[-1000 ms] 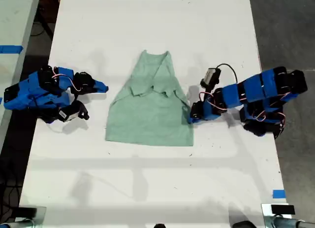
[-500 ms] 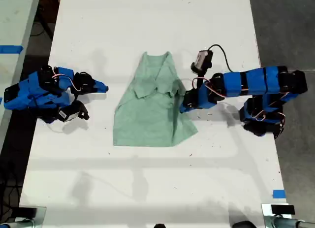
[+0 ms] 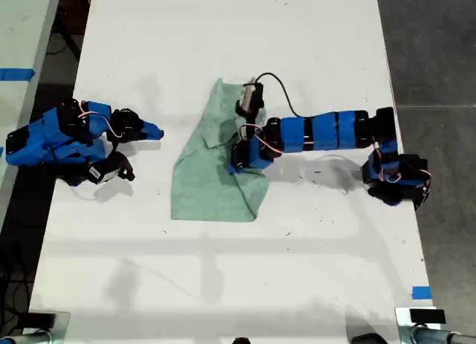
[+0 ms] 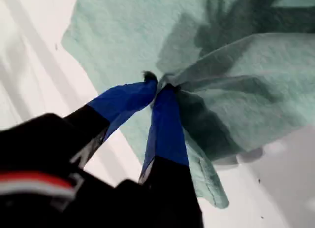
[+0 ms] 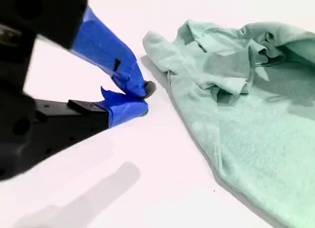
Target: Fold t shirt
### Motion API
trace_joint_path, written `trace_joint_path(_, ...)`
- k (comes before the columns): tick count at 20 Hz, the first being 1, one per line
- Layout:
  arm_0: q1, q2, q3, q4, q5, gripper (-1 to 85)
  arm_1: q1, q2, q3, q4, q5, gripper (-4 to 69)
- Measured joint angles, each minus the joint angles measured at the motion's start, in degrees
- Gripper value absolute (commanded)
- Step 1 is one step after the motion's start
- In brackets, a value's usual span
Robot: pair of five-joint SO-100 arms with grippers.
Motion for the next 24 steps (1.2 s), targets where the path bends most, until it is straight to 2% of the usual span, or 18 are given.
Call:
trace_joint_path(1, 0.00, 0.00, 0.00, 0.00, 0.00, -0.2, 0.00, -1.41, -0.70, 0.00, -0.09, 31.9)
trace_joint_path(2, 0.00, 0.00, 0.00, 0.00, 0.00, -0.2, 0.00, -1.67, -1.05, 0.00, -0.09, 33.4)
trace_joint_path(6, 0.00, 0.00, 0.00, 0.00, 0.00, -0.2, 0.00, -0.53, -2.11, 1.93, -1.14, 33.4)
trace_joint_path(10, 0.00, 0.00, 0.00, 0.00, 0.00, -0.2, 0.00, 5.27, -2.46, 3.34, -1.14, 28.7)
trace_joint_path(14, 0.00, 0.00, 0.00, 0.00, 0.00, -0.2, -1.32, 0.00, -10.81, 3.43, -1.14, 23.2)
trace_joint_path(18, 0.00, 0.00, 0.00, 0.00, 0.00, -0.2, -1.49, -5.27, -14.33, 8.44, -2.99, 19.6)
trace_joint_path(21, 0.00, 0.00, 0.00, 0.00, 0.53, -0.2, -1.41, -0.44, -14.50, 14.94, -4.22, 19.3)
trace_joint_path(22, 0.00, 0.00, 0.00, 0.00, 0.53, -0.2, -1.41, 3.25, -14.50, 18.28, -4.31, 17.4)
trace_joint_path(23, 0.00, 0.00, 0.00, 0.00, 0.53, -0.2, -1.41, 8.09, -12.13, 21.45, -4.31, 12.3)
trace_joint_path(24, 0.00, 0.00, 0.00, 0.00, 0.53, -0.2, -1.41, 13.62, -7.38, 23.47, -4.31, 2.9)
